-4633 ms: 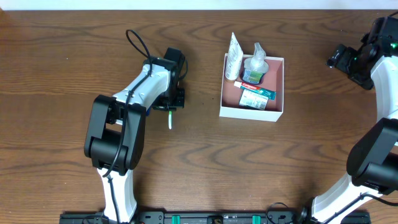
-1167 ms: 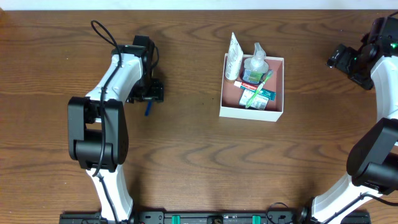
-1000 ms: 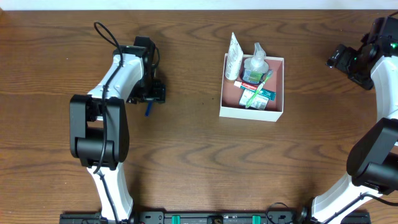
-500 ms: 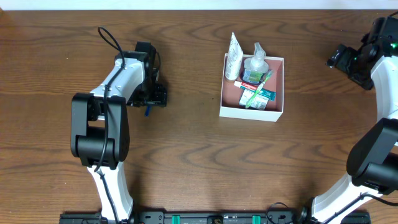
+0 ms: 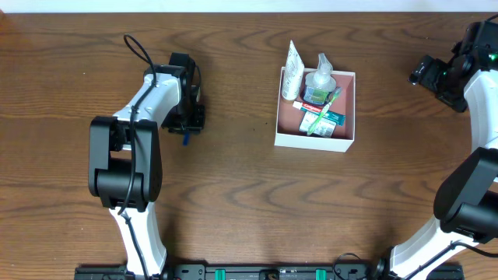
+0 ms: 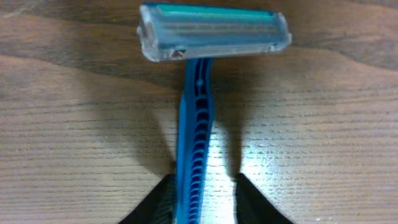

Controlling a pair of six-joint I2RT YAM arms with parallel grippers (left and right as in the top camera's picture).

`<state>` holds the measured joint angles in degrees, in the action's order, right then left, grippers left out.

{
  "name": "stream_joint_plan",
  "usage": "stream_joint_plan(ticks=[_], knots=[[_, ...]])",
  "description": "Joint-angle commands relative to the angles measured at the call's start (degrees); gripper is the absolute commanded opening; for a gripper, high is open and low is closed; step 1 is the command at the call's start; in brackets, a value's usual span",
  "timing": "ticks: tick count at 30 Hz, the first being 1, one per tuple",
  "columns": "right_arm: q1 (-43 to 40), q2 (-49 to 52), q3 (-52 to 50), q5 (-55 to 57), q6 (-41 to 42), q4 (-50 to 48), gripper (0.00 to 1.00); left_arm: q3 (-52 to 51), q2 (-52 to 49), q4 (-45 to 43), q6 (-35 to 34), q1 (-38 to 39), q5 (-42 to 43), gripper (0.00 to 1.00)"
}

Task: Pack container
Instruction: 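Carry the razor into the box and release it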

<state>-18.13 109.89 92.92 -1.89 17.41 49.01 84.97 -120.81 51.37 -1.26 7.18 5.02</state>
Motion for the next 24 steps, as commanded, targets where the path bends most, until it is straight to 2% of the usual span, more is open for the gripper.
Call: stream_joint_plan(ticks=[1, 8, 10, 15, 24], knots=[[0.1, 0.1, -0.2, 0.2, 0.6, 0.0, 0.99, -0.4, -0.9, 0.5, 0.6, -0.2, 0.6, 0.25], [0.1, 0.1, -0.2, 0.2, 0.6, 0.0, 0.99, -0.4, -0.9, 0.6, 0.6, -0.1, 2.6, 0.19], [0.1, 0.1, -0.2, 0.2, 0.6, 0.0, 0.99, -0.2, -0.9, 0.5, 0.5, -0.1, 2.6, 0.11], [0.1, 0.1, -0.2, 0.2, 0.6, 0.0, 0.99, 1.4, -0.9, 0.7, 0.5, -0.1, 4.2, 0.06], [0.1, 0.1, -0.2, 0.2, 0.6, 0.0, 0.99, 7.2, 1.2, 4.1, 0.5, -0.1, 6.1, 0.06]])
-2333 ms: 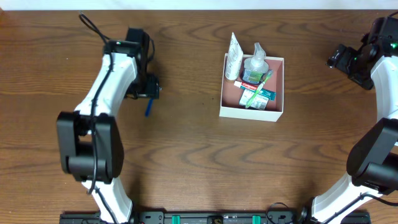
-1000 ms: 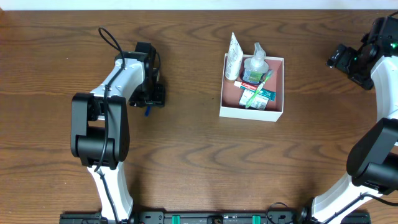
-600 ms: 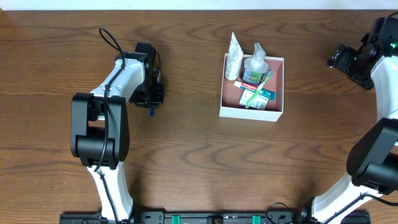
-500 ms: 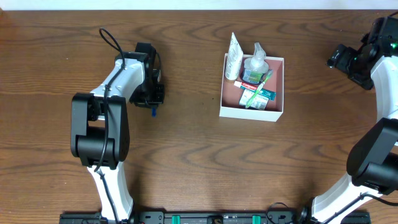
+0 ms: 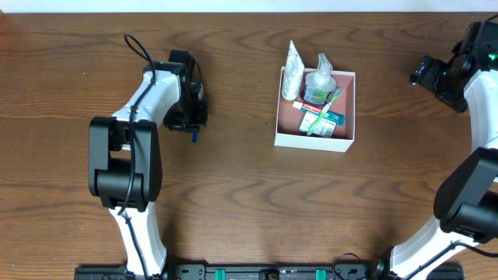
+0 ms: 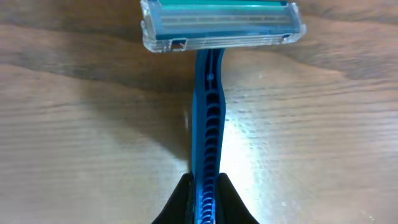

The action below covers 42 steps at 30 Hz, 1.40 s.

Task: Pack container
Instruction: 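Carry the razor into the box and release it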

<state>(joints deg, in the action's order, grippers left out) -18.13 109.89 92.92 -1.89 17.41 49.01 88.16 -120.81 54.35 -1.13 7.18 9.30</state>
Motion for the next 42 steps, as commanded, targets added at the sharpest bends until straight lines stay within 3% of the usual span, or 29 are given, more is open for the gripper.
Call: stream_joint_plan(ticks=[1, 9, 17, 21, 26, 42], knots=[[0.1, 0.1, -0.2, 0.2, 0.6, 0.0, 0.99, 5.8, 2.1, 2.4, 0.4, -0.1, 3.0, 0.06], [0.1, 0.1, -0.2, 0.2, 0.6, 0.0, 0.99, 17.3, 13.8, 6.1, 0.7, 3.8, 10.7, 0.06], [0.1, 0.1, -0.2, 0.2, 0.6, 0.0, 0.99, 17.6, 23.1, -3.7, 9.0, 20.6, 10.8, 0.06], [0.1, 0.1, -0.2, 0.2, 0.6, 0.0, 0.99, 17.0, 21.5, -8.8, 14.8, 28.7, 10.3, 0.06], [0.1, 0.1, -0.2, 0.2, 0.6, 0.0, 0.99, 16.9, 17.2, -12.5, 15.5, 33.5, 3.0, 0.06], [0.1, 0.1, -0.2, 0.2, 0.6, 0.0, 0.99, 16.9, 1.2, -17.2, 15.5, 34.0, 0.0, 0.07]])
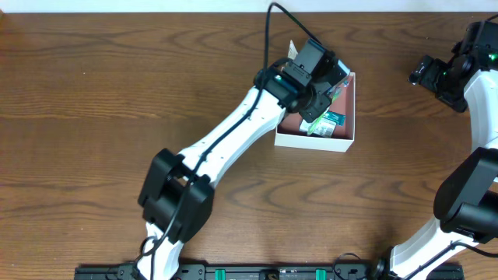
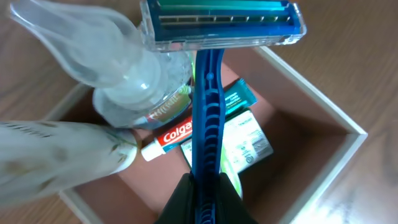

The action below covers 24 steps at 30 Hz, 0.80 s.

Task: Pack container
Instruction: 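Carry the razor into the box and release it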

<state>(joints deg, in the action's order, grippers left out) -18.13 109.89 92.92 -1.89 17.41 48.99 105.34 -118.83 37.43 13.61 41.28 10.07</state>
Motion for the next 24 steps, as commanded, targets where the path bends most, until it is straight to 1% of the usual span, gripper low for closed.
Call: stream_joint_plan(ticks=[1, 2, 3, 5, 8, 14, 17, 20, 21, 23, 24], knots=[[0.1, 0.1, -0.2, 0.2, 0.6, 0.1, 0.99, -0.2, -1.1, -0.3, 0.7, -0.1, -0.7, 0.13], [0.1, 0.1, -0.2, 0.2, 0.6, 0.1, 0.99, -0.3, -1.1, -0.2, 0.7, -0.1, -0.7, 0.24], [0.1, 0.1, -0.2, 0.2, 0.6, 0.1, 0.99, -0.3, -1.1, -0.2, 0.7, -0.1, -0.7, 0.29], [0.1, 0.1, -0.2, 0.2, 0.6, 0.1, 0.99, -0.3, -1.1, -0.2, 0.7, -0.1, -0.7, 0.32], [0.1, 0.1, -0.2, 0.2, 0.6, 0.1, 0.99, -0.3, -1.1, 0.3, 0.7, -0.1, -0.7, 0.42], [0.1, 0.1, -0.2, 0.2, 0.6, 0.1, 0.99, -0.2, 1.1, 3.0, 0.7, -0.2, -0.8, 0.55], [0.1, 0.1, -0.2, 0.2, 0.6, 0.1, 0.99, -0.2, 5.0, 6.5, 0.7, -0.8, -2.3, 0.65], [0.1, 0.1, -0.2, 0.2, 0.6, 0.1, 0.99, -0.2, 10.1, 12.9, 0.7, -1.9, -5.7, 0.73], [0.1, 0.1, -0.2, 0.2, 0.6, 0.1, 0.99, -0.2, 11.6, 14.7, 0.7, -2.4, -6.0, 0.77], [0.1, 0.1, -0.2, 0.2, 0.6, 0.1, 0.99, -0.2, 14.9, 18.5, 0.7, -3.5, -6.1, 0.98], [0.1, 0.1, -0.2, 0.2, 0.6, 0.1, 0.99, -0.2, 16.5, 20.7, 0.4, -4.0, -6.1, 0.98]])
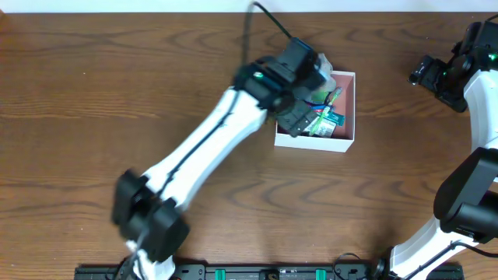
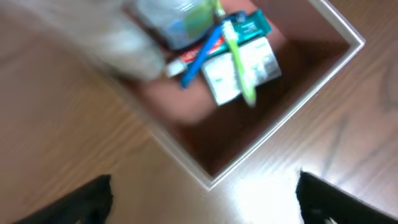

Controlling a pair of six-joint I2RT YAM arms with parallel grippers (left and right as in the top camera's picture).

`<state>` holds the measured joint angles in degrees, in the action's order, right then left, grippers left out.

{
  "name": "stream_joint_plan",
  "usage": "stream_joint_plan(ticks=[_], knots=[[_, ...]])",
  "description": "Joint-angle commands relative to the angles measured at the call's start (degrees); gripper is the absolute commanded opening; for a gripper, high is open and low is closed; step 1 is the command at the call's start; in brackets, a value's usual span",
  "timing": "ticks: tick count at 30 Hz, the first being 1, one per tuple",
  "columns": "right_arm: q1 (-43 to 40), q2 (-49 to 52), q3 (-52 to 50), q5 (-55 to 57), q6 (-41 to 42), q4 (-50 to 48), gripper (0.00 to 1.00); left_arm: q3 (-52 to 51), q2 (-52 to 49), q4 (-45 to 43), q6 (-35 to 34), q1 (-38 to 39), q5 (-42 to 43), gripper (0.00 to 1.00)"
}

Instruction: Pack container

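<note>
The white box with a reddish floor (image 2: 214, 179) stands at the table's back middle (image 1: 342, 141). In it lies the blue razor (image 2: 198, 63), its handle across the small toothpaste tube, beside a green toothbrush (image 2: 237, 59) and a green-white packet (image 2: 245, 65). My left gripper (image 2: 205, 202) hangs open over the box's near-left corner (image 1: 298, 113); its dark fingers (image 2: 87, 199) stand wide apart with nothing between them. My right gripper (image 1: 426, 72) is at the far right edge, well away from the box, too small to read.
A clear pump bottle (image 2: 177, 18) and a blurred white tube (image 2: 106, 40) fill the box's far left part. Bare wood lies all round the box. The left arm stretches diagonally across the table's middle (image 1: 202, 163).
My left gripper has let go of the blue razor, which now lies in the box. The fingers stand wide open and the gripper has drawn back to the box's corner.
At first my left gripper stood open around the razor's handle on the table's left side. Then it was shut on the handle. Later it held the razor over the box's contents. Now the razor rests inside and the gripper is open. The right arm has not moved.
</note>
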<state>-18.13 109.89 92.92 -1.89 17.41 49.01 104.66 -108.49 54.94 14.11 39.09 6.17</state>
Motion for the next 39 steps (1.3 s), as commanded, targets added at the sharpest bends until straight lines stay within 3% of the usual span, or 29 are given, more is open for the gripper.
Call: stream_joint_plan(ticks=[1, 15, 26, 32, 39], knots=[[0.1, 0.1, -0.2, 0.2, 0.6, 0.0, 0.99, 0.5, 7.4, 5.0, -0.5, -2.1, -2.2, 0.98], [0.1, 0.1, -0.2, 0.2, 0.6, 0.0, 0.99, 0.5, 12.2, 19.6, -1.4, -2.6, -2.1, 0.98], [0.1, 0.1, -0.2, 0.2, 0.6, 0.0, 0.99, 0.0, 12.3, 17.8, -10.8, -4.3, -2.2, 0.98], [0.1, 0.1, -0.2, 0.2, 0.6, 0.0, 0.99, -8.4, 18.7, 9.8, -10.8, -5.3, -2.8, 0.98], [0.1, 0.1, -0.2, 0.2, 0.6, 0.0, 0.99, -38.2, 36.9, -15.5, -10.8, -10.3, -2.8, 0.98]])
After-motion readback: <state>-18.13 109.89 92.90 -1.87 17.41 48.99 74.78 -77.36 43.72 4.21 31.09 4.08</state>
